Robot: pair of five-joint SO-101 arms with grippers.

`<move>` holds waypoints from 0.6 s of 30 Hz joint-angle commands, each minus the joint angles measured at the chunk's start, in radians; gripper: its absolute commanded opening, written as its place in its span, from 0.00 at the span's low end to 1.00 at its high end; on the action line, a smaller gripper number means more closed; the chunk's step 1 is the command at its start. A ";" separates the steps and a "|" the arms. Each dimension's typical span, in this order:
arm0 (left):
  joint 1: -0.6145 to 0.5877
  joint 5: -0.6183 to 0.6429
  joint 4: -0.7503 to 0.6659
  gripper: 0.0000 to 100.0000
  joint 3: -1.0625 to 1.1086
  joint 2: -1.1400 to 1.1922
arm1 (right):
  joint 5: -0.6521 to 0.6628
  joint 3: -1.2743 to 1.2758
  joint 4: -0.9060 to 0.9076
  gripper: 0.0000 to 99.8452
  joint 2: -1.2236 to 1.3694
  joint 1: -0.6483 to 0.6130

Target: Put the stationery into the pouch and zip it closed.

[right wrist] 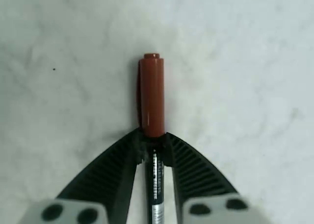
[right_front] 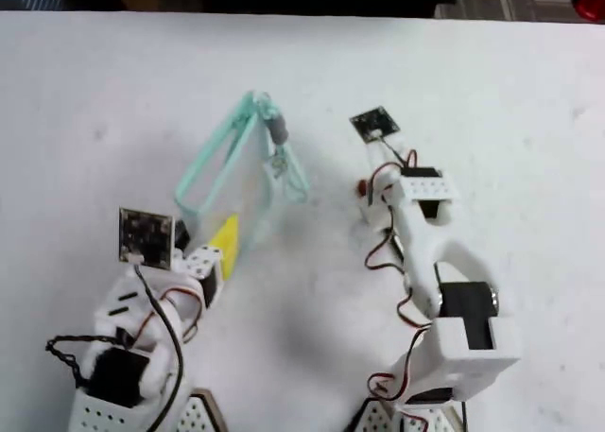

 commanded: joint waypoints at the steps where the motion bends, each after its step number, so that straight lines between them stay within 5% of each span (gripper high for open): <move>1: 0.001 0.011 -0.023 0.17 -0.009 -0.008 | 0.005 -0.057 -0.002 0.02 -0.022 0.015; 11: 0.002 0.011 -0.023 0.17 -0.009 -0.008 | 0.000 -0.269 0.243 0.02 -0.458 0.010; 18: 0.002 0.011 -0.023 0.17 -0.009 -0.008 | 0.000 -0.394 0.300 0.02 -0.788 -0.140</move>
